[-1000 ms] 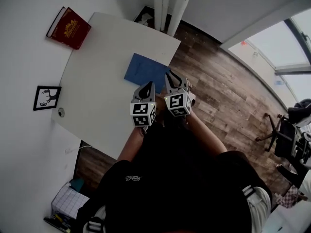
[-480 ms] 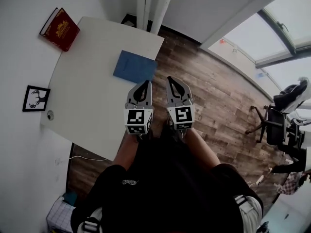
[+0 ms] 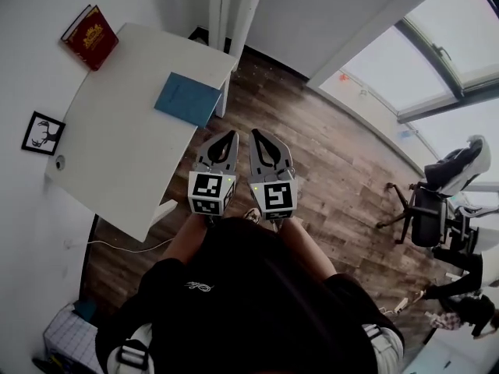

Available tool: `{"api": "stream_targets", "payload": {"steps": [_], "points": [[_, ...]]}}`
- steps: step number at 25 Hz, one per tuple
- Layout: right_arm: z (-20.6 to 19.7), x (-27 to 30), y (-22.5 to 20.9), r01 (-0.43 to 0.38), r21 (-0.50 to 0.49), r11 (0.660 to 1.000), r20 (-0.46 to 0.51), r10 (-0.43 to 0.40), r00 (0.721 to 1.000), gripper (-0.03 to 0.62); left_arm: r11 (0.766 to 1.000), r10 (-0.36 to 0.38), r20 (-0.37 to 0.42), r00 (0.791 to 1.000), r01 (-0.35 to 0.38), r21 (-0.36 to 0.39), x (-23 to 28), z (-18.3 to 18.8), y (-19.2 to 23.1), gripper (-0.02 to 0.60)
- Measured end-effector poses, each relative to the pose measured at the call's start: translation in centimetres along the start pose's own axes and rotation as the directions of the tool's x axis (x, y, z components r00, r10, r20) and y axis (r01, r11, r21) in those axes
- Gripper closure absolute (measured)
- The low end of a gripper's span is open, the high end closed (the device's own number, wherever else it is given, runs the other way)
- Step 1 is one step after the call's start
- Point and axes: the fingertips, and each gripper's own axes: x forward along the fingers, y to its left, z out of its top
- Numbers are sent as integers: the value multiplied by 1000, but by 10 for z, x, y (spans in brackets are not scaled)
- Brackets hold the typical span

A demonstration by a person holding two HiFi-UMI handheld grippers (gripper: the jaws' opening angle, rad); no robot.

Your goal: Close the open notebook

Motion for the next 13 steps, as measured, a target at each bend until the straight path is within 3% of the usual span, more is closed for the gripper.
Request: {"api": "stream_targets", "payload": {"steps": [8,13], "points": [[-21,-90,-64,50,27,998,8,-50,999,572,1000,-22,11,1000,22,11,9,-14,-101,578],[-41,-133,-106,123,47,991,14,-124,992,572,994,-57,-33,998,59,88,26,-24,-150,578]]}}
